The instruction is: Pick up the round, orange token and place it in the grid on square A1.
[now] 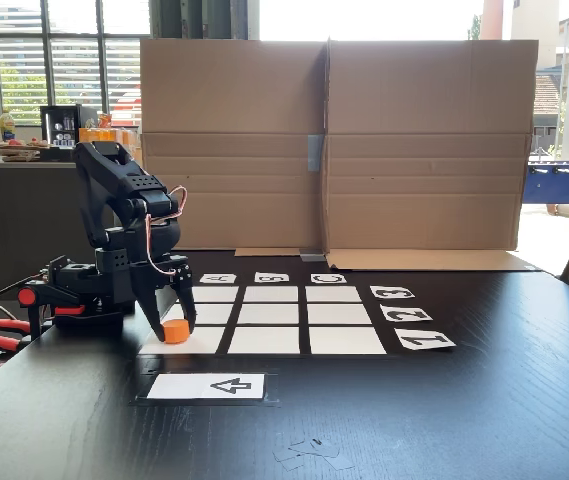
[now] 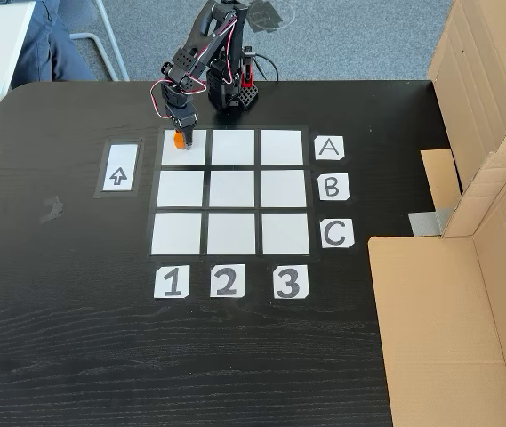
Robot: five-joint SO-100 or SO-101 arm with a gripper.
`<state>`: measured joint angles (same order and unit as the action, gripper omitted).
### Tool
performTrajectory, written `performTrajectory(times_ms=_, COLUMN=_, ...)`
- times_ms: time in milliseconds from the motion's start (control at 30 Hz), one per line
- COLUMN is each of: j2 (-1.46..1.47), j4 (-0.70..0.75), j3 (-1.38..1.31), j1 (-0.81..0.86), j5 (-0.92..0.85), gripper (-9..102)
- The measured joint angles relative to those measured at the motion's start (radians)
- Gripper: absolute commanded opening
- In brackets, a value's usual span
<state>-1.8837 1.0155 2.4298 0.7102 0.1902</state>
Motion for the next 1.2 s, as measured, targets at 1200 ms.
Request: performTrajectory(times_ms=1200, j2=-0.181, j4=-0.023, j3=-0.025, j1=0.133, j5=-0.063, gripper=43)
